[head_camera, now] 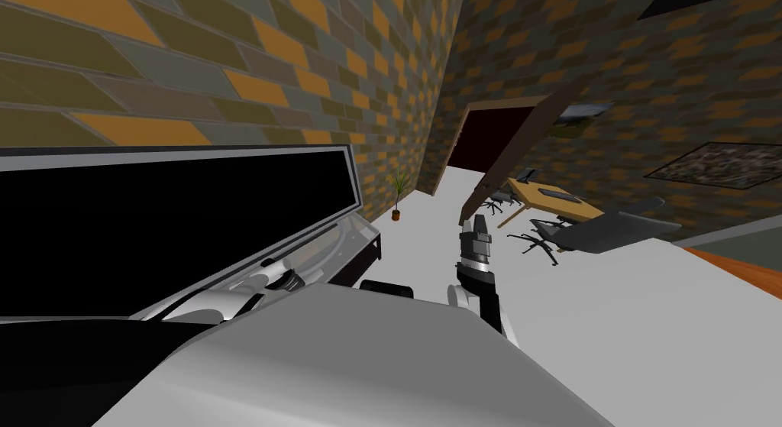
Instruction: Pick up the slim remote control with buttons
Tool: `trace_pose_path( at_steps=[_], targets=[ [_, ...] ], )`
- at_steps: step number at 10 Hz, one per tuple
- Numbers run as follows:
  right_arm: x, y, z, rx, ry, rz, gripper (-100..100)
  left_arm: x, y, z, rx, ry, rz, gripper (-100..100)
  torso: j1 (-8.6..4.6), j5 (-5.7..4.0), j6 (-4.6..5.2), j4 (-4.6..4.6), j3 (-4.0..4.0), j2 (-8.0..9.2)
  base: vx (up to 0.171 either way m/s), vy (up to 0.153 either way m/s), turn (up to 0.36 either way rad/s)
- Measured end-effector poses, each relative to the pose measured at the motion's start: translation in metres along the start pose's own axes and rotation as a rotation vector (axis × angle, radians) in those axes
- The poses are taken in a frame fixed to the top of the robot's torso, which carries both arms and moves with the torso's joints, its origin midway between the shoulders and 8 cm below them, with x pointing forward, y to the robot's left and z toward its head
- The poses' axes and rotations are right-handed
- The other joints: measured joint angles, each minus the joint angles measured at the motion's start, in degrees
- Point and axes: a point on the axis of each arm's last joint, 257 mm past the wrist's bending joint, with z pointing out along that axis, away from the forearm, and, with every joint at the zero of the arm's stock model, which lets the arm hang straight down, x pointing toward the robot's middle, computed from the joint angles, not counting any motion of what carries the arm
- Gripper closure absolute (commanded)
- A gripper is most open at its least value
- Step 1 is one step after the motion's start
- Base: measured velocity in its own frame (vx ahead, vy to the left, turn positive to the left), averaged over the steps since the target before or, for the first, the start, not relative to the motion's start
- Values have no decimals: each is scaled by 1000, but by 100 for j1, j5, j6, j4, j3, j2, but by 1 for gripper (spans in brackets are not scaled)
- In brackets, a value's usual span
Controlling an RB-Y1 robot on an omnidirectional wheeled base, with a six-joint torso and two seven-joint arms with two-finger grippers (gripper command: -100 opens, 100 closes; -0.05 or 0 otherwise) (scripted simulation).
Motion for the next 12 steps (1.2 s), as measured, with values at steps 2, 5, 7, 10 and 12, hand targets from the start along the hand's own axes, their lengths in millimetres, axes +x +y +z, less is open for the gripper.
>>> trace_pose_path(
  at_steps=[2,5,7,10,12],
  targets=[
    [0,0,0,0,0,0,0,3,3,3,0,0,-32,-100,-4,-1,-1,-1,-2,-4,-107,37,-159],
    [0,0,0,0,0,0,0,7,8,6,-1,1,-76,-100,-8,-2,-3,-4,-11,-21,-66,20,-120],
    [0,0,0,0,0,0,0,11,12,8,-3,1,-105,-100,-8,-2,-1,-3,-8,-13,-98,37,-177],
    [0,0,0,0,0,0,0,14,16,11,-5,2,-139,100,-7,-2,-3,-4,-11,-21,-49,19,-41],
    [0,0,0,0,0,0,0,14,16,11,-4,1,-135,100,-13,-1,-7,-9,-22,-39,0,0,0]
  ],
)
